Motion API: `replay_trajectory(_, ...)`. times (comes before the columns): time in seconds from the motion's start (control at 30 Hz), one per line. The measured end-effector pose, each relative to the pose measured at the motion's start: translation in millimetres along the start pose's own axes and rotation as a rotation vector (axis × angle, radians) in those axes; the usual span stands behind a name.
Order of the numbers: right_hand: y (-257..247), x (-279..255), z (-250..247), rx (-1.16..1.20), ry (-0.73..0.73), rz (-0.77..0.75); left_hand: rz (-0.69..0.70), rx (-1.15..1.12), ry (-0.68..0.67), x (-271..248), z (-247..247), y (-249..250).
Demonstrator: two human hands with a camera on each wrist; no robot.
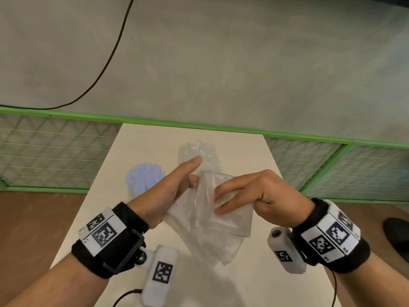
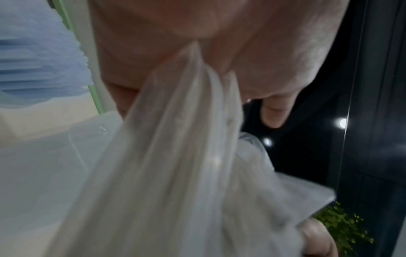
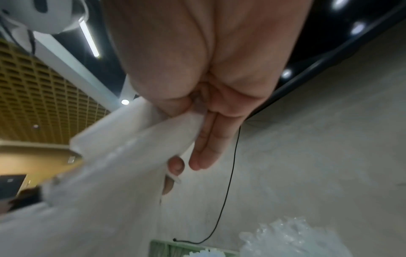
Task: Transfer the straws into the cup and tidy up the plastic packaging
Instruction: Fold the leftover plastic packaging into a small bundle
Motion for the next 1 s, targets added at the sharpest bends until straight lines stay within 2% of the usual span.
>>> replay_trajectory(0.1, -2.4, 2.8, -0.4, -0.080, -0.002, -0.001, 0.070, 0.151, -0.111, -0.8, 7.7, 5.2)
replay_trajectory(0.17, -2.4, 4.5, -0.7, -0.115, -0.005, -0.007, 0.101, 0.224, -0.102, -2.7, 4.7, 6.1)
replay_trajectory(0.27, 3.9, 6.2, 2.3, -0.178, -0.029, -0.022, 0.130, 0.237, -0.044, -1.0, -3.6, 5.5)
replay_trajectory(0.33, 8.8, 5.5, 7.1, -0.205, -0.101, -0.026, 0.129, 0.212, 0.010, -0.8, -9.7, 5.5)
replay_trajectory(0.43, 18.8, -0.3, 4.7, -0.044, -0.231, 0.112, 0.175, 0.297, 0.136, -1.0, -22.4, 7.9)
replay_trajectory(0.47, 21.8, -0.7, 2.0, 0.016, -0.221, 0.172, 0.205, 0.374, 0.181, -1.7, -24.6, 9.6)
replay_trajectory(0.57, 31.9, 8.1, 3.3, -0.030, 0.008, 0.348, 0.261, 0.525, 0.246, 1.5, -19.3, 11.1)
replay_trajectory(0.67, 37.0, 22.3, 25.4, -0.220, 0.151, 0.449, 0.306, 0.417, 0.280, 4.3, -10.8, 10.0)
replay_trajectory(0.77, 38.2, 25.9, 25.4, -0.253, 0.306, 0.432, 0.355, 0.230, 0.282, 3.2, -9.9, 8.7)
replay_trajectory(0.87, 36.9, 27.3, 21.2, -0.136, 0.343, 0.424, 0.367, 0.091, 0.226, 1.4, -8.1, 2.4)
replay_trajectory(1.0, 34.3, 30.3, 18.7, 0.060, 0.370, 0.449, 0.423, 0.054, 0.262, 1.4, -17.3, 3.5)
Point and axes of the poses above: each hand's wrist, its own x-axis towards the middle knuckle, its own z-axis out of the palm, y = z × x, the point moved 6 cm from there along x, towards the middle knuckle, and after that the axes turned 8 degrees about -x, right-handed, at the moved point
